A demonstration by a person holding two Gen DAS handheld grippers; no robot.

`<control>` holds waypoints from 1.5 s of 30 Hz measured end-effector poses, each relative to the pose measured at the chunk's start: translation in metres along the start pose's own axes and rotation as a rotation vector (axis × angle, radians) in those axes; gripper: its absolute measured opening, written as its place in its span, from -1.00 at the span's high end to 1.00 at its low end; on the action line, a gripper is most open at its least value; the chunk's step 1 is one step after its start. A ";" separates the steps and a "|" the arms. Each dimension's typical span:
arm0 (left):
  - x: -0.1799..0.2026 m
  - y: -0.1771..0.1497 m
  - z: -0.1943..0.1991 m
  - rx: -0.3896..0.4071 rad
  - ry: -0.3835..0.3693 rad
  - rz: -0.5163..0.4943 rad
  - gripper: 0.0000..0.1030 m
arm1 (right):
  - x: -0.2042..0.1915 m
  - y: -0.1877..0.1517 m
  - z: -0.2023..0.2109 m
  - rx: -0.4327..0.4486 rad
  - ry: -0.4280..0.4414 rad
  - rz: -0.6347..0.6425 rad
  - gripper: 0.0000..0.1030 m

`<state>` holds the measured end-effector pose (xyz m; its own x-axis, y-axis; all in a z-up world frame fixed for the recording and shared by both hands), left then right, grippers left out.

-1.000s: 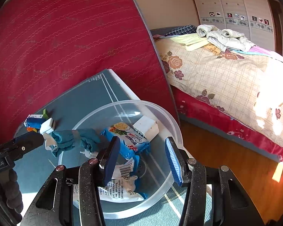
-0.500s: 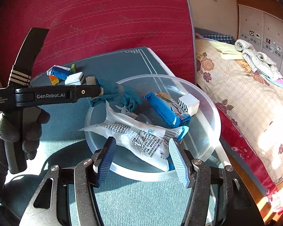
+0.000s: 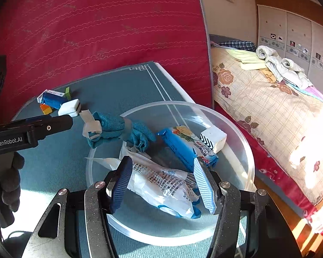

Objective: Organize objects
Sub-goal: 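Move both open tools back over the table, then close the left tool on the orange block while the right approaches the white soap box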

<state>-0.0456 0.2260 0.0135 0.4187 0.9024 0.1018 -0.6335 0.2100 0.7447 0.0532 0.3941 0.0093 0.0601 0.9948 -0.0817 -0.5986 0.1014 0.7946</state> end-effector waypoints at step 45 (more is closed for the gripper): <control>-0.243 -0.011 0.003 -0.034 0.370 0.296 -0.92 | -0.213 0.059 -0.179 -0.138 0.312 0.030 -0.61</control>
<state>-0.1384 0.0030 -0.0176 -0.0389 0.9974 0.0600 -0.7138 -0.0697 0.6968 -0.1379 0.1876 -0.0337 -0.1932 0.9471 -0.2564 -0.7001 0.0500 0.7123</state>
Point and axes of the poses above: each gripper's, at about its wrist camera, not at the fingertips, and z roughly against the way its jaws point, x to its right, y to its top, the point moved 8 cm from there along -z, roughly the way its jaws point, and after that the axes turned 4 degrees about y, right-handed, at the moved point
